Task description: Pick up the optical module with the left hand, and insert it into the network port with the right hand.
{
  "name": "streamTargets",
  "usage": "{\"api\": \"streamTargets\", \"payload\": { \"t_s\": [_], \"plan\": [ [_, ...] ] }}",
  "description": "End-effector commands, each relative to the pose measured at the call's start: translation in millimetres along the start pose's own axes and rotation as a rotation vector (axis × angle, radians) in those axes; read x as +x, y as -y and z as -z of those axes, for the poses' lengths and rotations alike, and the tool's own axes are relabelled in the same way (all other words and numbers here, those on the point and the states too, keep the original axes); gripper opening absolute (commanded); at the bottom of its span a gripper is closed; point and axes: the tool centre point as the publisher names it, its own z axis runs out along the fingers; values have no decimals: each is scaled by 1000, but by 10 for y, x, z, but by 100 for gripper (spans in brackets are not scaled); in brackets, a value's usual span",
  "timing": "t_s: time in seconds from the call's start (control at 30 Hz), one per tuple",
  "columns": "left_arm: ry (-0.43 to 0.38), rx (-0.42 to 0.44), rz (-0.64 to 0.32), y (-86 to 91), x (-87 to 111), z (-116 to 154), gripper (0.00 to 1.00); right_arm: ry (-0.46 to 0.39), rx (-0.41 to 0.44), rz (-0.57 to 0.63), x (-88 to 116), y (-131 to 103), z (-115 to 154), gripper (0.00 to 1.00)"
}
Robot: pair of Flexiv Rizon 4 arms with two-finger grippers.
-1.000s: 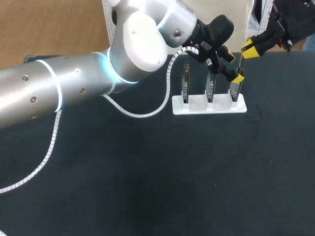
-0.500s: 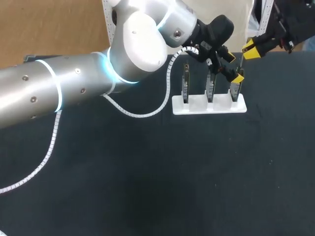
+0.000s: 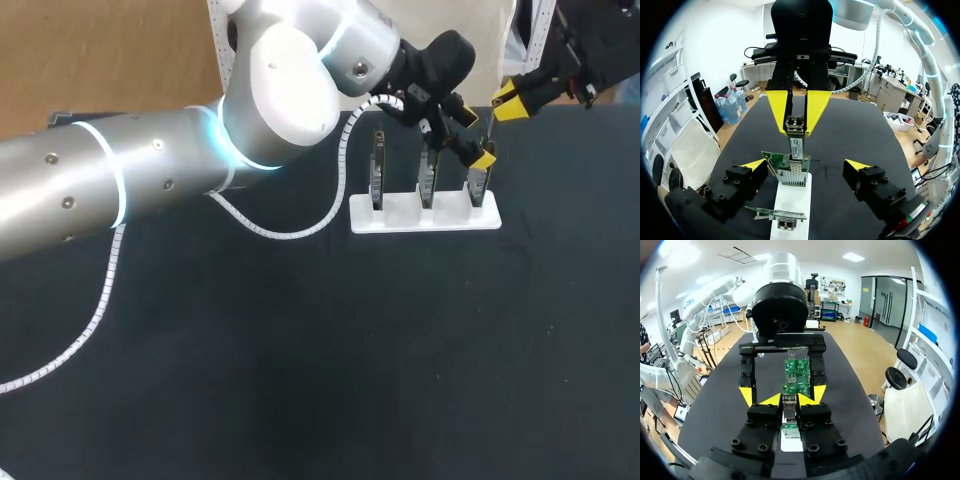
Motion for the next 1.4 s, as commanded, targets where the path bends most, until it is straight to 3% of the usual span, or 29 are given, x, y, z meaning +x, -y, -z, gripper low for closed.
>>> {"api": "streamTargets", "payload": {
  "t_s": [0.03,1.4],
  "plan": [
    [-5,1,2,-10,-12,-3,100,8,8,10,4,-15,6,0],
    [-5,1,2,-10,-12,-3,100,14,18,-10,56,15,-38,0]
  ]
}}
